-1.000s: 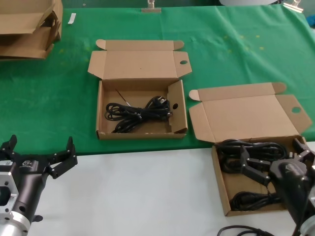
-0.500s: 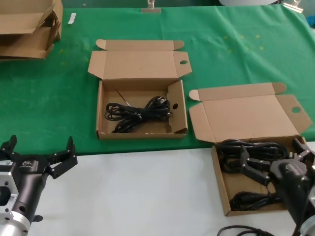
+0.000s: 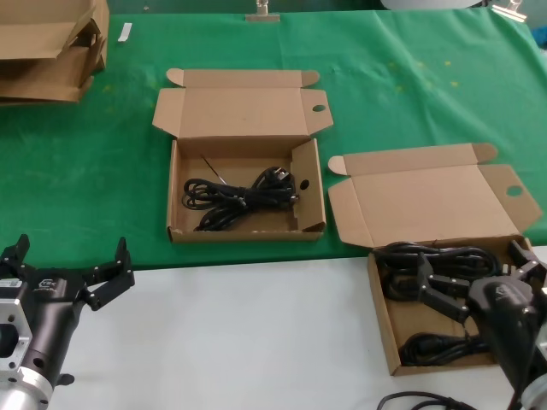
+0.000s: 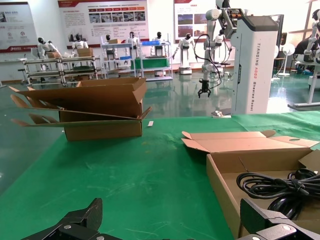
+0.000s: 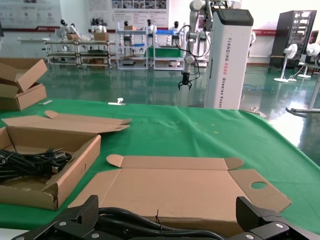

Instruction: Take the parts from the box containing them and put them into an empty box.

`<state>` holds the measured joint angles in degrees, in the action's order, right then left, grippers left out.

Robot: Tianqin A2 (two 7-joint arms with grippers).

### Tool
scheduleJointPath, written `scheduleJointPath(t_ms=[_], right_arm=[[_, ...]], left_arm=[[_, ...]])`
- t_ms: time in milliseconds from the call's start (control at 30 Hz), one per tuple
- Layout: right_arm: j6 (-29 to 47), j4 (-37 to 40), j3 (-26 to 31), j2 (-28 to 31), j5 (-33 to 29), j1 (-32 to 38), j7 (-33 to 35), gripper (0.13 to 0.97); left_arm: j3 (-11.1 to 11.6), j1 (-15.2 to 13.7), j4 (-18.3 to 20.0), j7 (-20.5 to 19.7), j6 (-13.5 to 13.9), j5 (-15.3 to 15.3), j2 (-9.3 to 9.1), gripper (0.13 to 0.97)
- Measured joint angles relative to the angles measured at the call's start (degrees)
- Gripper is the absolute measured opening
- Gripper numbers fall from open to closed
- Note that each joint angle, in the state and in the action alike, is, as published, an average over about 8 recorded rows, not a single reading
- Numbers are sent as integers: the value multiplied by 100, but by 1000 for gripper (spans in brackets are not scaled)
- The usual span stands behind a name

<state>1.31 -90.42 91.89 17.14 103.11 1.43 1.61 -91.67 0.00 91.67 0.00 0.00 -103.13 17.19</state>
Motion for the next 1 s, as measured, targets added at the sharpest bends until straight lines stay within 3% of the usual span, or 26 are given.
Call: scheduleJointPath(t_ms=[1000], right_arm=[[0,0,0,0,0,0,0,966]], left_arm=[[0,0,0,0,0,0,0,966]])
